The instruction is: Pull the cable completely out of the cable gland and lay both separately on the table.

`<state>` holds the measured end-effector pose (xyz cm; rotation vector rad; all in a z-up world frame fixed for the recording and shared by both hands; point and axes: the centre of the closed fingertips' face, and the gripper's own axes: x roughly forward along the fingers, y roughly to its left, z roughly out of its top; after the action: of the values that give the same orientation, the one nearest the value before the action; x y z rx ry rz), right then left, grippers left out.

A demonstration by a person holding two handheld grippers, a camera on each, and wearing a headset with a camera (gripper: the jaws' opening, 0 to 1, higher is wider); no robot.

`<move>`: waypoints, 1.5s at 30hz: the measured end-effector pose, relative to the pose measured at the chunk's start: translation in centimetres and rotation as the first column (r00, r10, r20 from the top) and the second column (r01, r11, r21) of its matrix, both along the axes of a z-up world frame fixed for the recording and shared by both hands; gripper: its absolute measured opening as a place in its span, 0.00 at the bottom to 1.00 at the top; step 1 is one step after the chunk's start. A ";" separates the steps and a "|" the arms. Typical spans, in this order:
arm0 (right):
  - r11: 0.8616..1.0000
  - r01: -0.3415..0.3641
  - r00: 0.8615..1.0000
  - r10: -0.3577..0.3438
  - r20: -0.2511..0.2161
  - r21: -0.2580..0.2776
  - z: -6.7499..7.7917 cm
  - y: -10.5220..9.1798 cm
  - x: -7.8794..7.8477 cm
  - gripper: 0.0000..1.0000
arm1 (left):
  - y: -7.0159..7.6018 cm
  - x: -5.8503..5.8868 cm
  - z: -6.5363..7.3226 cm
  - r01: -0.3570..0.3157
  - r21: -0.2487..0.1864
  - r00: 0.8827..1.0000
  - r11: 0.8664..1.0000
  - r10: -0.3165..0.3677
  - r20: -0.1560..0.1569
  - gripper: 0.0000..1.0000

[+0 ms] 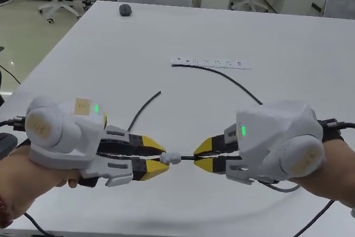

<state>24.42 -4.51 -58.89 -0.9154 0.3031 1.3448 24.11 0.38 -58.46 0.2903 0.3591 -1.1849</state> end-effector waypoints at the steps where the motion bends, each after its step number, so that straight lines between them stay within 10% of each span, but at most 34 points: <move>1: 1.000 0.008 1.000 -0.008 -0.002 -0.004 -0.1 -0.4 0.1 0.00 | 0.5 0.1 -0.1 -0.007 0.003 1.000 1.000 0.007 -0.002 0.15; 28: 0.980 0.162 0.984 -0.169 -0.062 -0.112 -5.3 -7.0 2.2 0.00 | 1.8 0.3 -0.1 -0.042 0.013 0.999 0.999 0.042 -0.006 0.15; 38: 0.978 0.193 0.976 -0.200 -0.084 -0.081 -4.6 -7.0 2.0 0.07 | 1.3 0.4 0.2 -0.054 0.011 0.999 0.998 0.054 -0.003 0.15; 45: 0.990 0.132 0.990 -0.128 -0.058 0.055 -0.7 -2.2 0.9 0.11 | 0.4 0.0 0.4 -0.041 0.010 0.999 0.999 0.041 -0.001 0.15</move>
<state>25.35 -6.70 -59.58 -0.7978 0.3575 1.2531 24.13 0.74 -58.09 0.2896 0.3700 -1.1433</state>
